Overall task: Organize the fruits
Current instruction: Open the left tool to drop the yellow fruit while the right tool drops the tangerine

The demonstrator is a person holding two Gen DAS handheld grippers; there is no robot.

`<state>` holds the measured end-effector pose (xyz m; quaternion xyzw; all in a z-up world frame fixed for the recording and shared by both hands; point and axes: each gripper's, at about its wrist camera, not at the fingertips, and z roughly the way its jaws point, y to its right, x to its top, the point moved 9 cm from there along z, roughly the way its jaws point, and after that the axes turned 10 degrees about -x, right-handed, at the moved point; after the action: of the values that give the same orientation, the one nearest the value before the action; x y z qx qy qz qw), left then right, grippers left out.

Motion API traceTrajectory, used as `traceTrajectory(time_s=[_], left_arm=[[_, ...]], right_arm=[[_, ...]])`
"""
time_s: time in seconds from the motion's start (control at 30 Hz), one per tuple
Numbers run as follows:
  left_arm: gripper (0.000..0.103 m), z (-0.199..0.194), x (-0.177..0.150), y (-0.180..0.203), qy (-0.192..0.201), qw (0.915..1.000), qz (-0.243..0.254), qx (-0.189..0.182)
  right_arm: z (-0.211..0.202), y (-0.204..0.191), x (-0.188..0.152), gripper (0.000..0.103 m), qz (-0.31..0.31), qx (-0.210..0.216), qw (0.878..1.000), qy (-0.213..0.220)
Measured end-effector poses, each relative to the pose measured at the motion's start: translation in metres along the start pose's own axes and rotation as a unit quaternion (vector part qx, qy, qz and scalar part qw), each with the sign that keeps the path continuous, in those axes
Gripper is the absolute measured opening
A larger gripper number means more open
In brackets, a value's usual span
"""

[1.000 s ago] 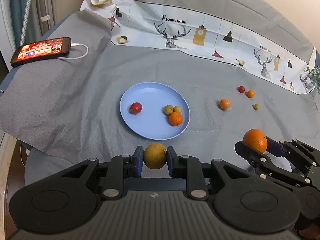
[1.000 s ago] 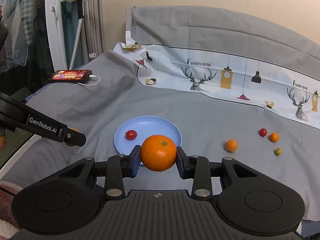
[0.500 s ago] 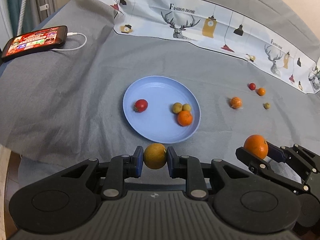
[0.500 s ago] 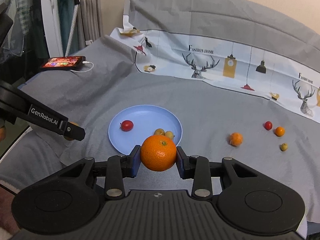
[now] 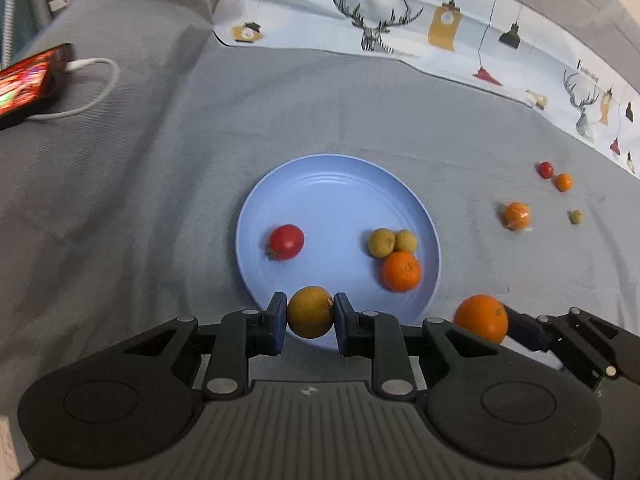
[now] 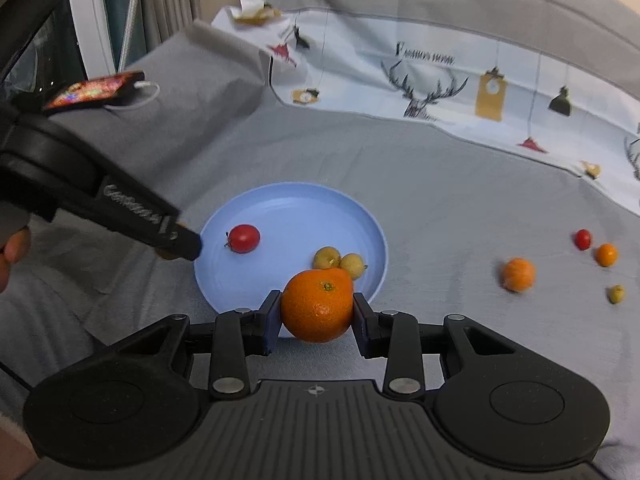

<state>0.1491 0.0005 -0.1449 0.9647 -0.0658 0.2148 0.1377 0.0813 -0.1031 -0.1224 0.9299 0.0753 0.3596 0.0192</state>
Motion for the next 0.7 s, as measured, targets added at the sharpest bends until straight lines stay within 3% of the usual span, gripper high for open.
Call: traceTrajectory(time_s=[0.33,0.37,0.43,0.47,0.57,0.7], left_arm=[[0.03,0.054,0.022,-0.018,-0.029,0.9994,0.009,0.017],[0.037,0.054,0.025,-0.019,-0.027,0.9994,0.009,0.017],[0.09,0.048,0.032,-0.02,-0.016,0.9997,0.006,0.015],[0.102,0.039,0.035,-0.021,-0.001,0.9999,0.0,0.013],[0.103,0.014,0.034,-0.024,0.025,0.9997,-0.009,0.001],[0.103,-0.014,0.007,-0.032,0.022,0.9989,-0.041,0.006]], right_arm=[[0.061,-0.022,0.002,0.038,-0.018,0.022,0.999,-0.043],[0.065,-0.024,0.003,0.039,-0.019,0.026,0.998,-0.046],[0.07,-0.027,0.006,0.043,-0.02,0.033,0.998,-0.052],[0.07,-0.027,0.009,0.055,-0.019,0.035,0.998,-0.051],[0.057,-0.02,0.017,0.077,-0.012,0.023,0.999,-0.035],[0.029,-0.007,0.009,0.085,0.0,0.018,0.999,-0.04]])
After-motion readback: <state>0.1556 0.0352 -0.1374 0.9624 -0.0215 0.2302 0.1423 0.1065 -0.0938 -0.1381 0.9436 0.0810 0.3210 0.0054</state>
